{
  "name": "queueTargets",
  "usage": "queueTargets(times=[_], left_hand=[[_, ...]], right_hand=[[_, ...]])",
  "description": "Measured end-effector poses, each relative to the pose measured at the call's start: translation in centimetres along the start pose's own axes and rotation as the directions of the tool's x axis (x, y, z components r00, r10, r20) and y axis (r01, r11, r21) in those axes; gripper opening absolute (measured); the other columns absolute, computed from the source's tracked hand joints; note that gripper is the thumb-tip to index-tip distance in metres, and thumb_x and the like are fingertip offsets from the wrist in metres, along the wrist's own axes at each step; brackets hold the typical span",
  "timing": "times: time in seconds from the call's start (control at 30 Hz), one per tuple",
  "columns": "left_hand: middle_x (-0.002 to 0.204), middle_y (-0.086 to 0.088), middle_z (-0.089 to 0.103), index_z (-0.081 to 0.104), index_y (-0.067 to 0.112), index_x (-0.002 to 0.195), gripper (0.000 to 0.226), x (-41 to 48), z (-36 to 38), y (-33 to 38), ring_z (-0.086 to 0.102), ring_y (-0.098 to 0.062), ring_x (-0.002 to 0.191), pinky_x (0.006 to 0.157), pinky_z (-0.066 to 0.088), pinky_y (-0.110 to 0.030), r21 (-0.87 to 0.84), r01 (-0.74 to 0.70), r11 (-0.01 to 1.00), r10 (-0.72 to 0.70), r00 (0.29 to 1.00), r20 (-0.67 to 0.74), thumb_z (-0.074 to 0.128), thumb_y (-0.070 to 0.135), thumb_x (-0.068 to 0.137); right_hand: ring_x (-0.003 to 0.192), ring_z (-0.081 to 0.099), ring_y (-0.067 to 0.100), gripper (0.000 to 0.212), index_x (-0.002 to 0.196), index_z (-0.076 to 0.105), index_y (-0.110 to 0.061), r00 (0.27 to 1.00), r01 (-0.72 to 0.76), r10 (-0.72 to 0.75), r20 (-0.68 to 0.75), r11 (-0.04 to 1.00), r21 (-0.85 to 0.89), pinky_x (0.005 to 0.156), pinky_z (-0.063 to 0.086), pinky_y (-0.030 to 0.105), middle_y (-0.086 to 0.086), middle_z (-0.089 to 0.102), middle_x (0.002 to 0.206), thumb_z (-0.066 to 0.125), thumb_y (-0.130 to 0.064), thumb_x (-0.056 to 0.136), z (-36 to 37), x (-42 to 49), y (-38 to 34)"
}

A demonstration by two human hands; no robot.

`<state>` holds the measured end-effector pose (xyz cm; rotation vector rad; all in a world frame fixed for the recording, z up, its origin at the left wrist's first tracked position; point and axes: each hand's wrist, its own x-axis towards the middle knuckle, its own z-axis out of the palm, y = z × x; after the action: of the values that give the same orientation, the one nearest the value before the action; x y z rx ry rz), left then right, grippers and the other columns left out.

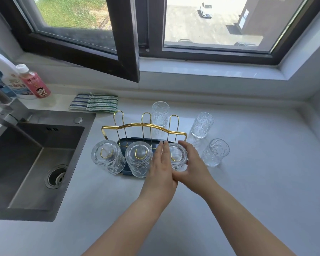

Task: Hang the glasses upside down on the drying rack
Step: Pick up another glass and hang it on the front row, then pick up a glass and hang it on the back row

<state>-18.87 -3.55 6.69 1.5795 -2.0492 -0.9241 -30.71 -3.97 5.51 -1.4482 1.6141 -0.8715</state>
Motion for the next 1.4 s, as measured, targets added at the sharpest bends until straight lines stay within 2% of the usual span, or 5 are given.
queueTargets(times=[0.2,0.33,0.67,1.07,1.4], left_hand=[[0.148,0.006,-0.02,-0.021,0.036,0.133,0.092,-1.9,1.2,1.5,-0.032,-0.01,0.134,0.109,-0.023,-0.026,0.174,-0.222,0.959,0.239,0.967,-0.085,0.054,0.017,0.083],[0.143,-0.001,0.038,0.03,0.015,0.136,0.064,-2.8,3.8,3.0,0.022,-0.009,0.134,0.112,0.011,-0.022,-0.019,-0.428,0.904,0.425,0.901,-0.087,0.053,0.005,0.078],[0.151,-0.009,0.019,0.005,0.012,0.143,0.093,7.3,12.3,6.0,0.021,-0.022,0.138,0.107,0.021,-0.028,-0.3,0.137,0.944,-0.108,0.988,0.112,0.069,0.022,0.076],[0.128,-0.007,0.048,0.04,0.016,0.126,0.072,11.1,13.6,6.3,0.045,-0.026,0.119,0.098,0.039,-0.036,-0.264,0.149,0.953,-0.151,0.989,0.013,0.075,0.019,0.063],[0.111,0.009,0.046,0.037,0.031,0.107,0.059,5.5,3.9,9.3,0.048,0.005,0.101,0.078,0.046,-0.012,-0.619,-0.014,0.785,0.02,1.0,0.002,0.074,0.025,0.061]], right_hand=[[0.122,0.04,0.0,0.078,0.133,0.036,-0.026,0.999,-0.023,0.025,-0.026,0.997,0.08,0.099,0.03,0.019,-0.015,0.044,0.131,0.077,-0.027,0.067,-1.9,-1.4,1.4],[0.113,0.05,-0.005,0.047,0.116,0.051,-0.03,0.986,-0.045,0.077,-0.15,0.977,0.208,0.097,0.038,0.022,-0.017,0.056,0.121,0.071,-0.016,0.076,-5.6,-3.8,3.9],[0.112,0.048,-0.002,0.046,0.117,0.047,-0.023,0.914,-0.229,0.305,-0.267,0.932,0.282,0.086,0.04,0.016,-0.007,0.053,0.12,0.067,-0.006,0.078,-11.7,-6.5,10.5],[0.11,0.049,0.004,0.051,0.128,0.038,-0.025,0.939,-0.287,0.319,-0.13,0.934,0.213,0.086,0.04,0.015,-0.005,0.045,0.13,0.062,-0.018,0.083,-11.4,-3.0,10.7],[0.119,0.055,0.031,0.052,0.128,0.051,-0.018,0.952,-0.302,0.155,0.263,0.36,0.883,0.09,0.052,0.037,0.01,0.057,0.132,0.055,-0.047,0.085,-12.3,-1.0,4.2]])
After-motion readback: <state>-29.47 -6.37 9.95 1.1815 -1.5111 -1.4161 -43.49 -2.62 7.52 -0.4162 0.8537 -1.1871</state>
